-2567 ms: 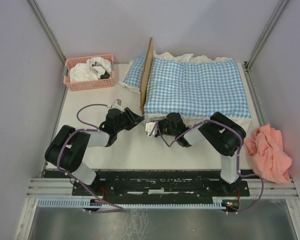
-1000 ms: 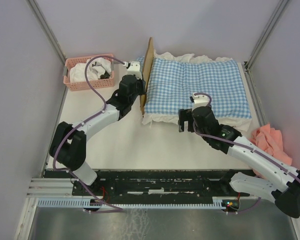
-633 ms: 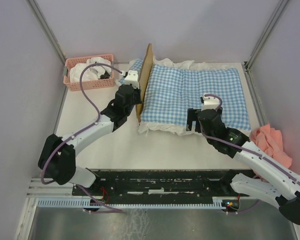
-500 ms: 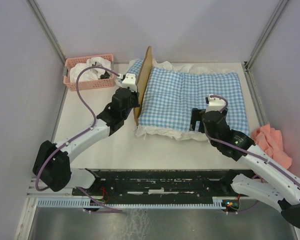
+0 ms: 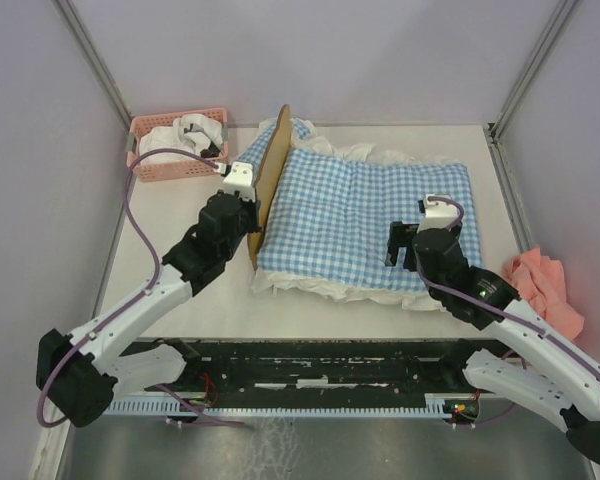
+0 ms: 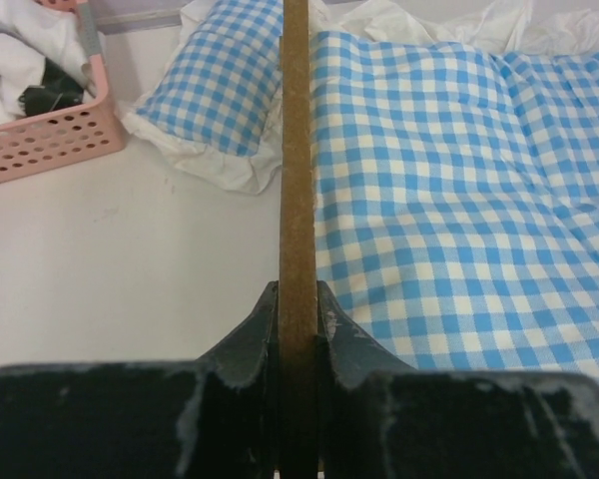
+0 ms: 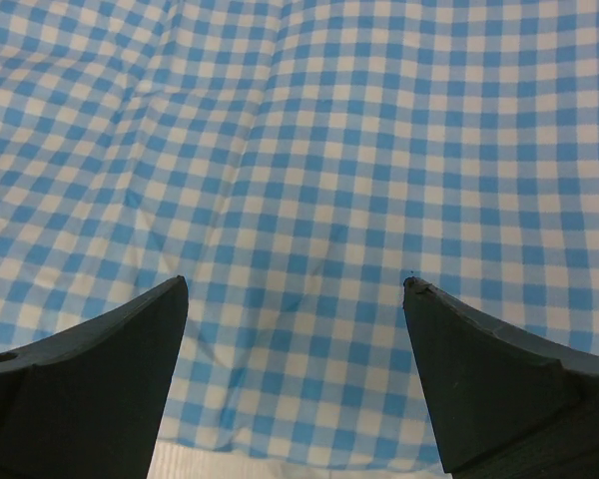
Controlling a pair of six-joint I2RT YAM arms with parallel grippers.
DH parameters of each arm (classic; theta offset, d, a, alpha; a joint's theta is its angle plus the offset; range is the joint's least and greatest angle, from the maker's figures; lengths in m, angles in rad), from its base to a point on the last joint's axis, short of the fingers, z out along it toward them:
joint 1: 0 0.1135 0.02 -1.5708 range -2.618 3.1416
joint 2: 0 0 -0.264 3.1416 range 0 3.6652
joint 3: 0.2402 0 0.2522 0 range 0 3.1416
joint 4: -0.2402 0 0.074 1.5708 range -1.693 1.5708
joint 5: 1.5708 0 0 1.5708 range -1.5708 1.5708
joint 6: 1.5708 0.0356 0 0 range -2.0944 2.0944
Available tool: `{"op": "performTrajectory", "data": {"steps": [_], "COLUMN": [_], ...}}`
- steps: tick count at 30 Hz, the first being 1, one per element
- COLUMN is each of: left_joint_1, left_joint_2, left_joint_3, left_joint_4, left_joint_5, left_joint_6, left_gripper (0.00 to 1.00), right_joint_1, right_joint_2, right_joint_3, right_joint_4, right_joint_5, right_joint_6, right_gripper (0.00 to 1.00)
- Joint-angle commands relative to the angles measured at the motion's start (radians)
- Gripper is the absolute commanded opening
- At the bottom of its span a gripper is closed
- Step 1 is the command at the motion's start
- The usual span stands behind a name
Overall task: Set up the pet bed
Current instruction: Move the bed frame to the center of the board.
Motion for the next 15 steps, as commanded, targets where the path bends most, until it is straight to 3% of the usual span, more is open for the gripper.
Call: {"op": "performTrajectory", "data": {"steps": [1, 10, 15], "left_joint_1": [-0.008, -0.007, -0.005], "left_joint_2": [-0.206, -0.408, -0.466], "left_joint_3": [0.037, -0.014, -0.083], "left_joint_4": [0.177, -0.092, -0.091], "left_joint_5": [-0.089, -0.449, -0.579], "left_joint_6": [0.033, 0.150, 0.250], "left_gripper": [0.03, 0.03, 0.03], "right_joint_1": [-0.004, -0.004, -0.003], "right_joint_2": [0.023, 0.085, 0.145], "right_joint_3": [0.015, 0.052, 0.073], "right_joint_4": [-0.005, -0.051, -0.064], "right_joint_5": [-0.011, -0.097, -0.092], "right_joint_6": [-0.014, -0.011, -0.015], "right_gripper": [0.96, 0.93, 0.91]}}
